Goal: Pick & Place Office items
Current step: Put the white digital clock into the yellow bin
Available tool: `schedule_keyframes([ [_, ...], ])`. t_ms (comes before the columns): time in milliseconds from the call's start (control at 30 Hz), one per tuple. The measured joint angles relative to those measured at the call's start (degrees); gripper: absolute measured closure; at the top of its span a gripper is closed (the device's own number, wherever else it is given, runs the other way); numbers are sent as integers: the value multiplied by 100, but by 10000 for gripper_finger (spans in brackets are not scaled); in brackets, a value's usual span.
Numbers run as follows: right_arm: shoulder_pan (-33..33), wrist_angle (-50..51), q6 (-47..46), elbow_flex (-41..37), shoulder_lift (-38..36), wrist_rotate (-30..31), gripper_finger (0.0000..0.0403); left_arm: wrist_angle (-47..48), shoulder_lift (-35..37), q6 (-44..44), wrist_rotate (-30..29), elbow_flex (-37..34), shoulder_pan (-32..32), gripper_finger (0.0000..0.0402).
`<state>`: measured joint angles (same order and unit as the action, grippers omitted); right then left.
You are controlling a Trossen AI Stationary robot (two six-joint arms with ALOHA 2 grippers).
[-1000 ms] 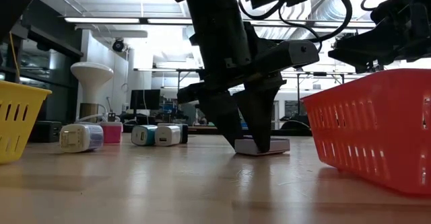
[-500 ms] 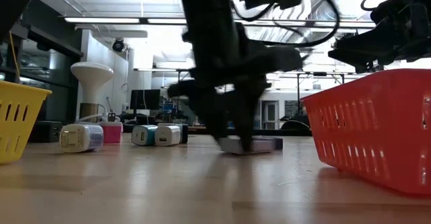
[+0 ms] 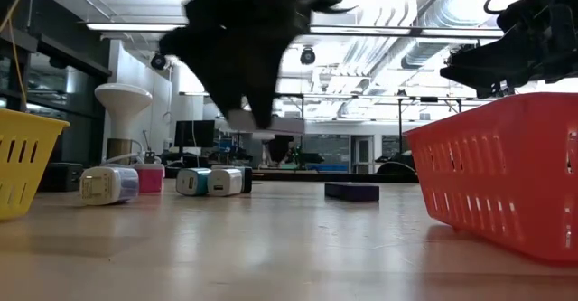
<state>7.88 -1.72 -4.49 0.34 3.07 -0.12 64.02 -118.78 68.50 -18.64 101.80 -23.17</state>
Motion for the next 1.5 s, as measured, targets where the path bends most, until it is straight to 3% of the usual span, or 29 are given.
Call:
schedule_keyframes([
  [300, 0, 0, 0, 0, 0, -3, 208, 1155, 212, 1741, -274, 9, -1002, 245],
  [700, 2, 0, 0, -1, 0, -3, 208, 1960, 317, 3374, -239, 9, -2325, 245],
  [1033, 1, 0, 0, 0, 0, -5, 208, 1954, 82, 3928, -22, 4, -2968, 245],
  [1500, 0, 0, 0, -2, 0, -5, 208, 1861, -301, 3947, 56, 2, -3023, 245],
])
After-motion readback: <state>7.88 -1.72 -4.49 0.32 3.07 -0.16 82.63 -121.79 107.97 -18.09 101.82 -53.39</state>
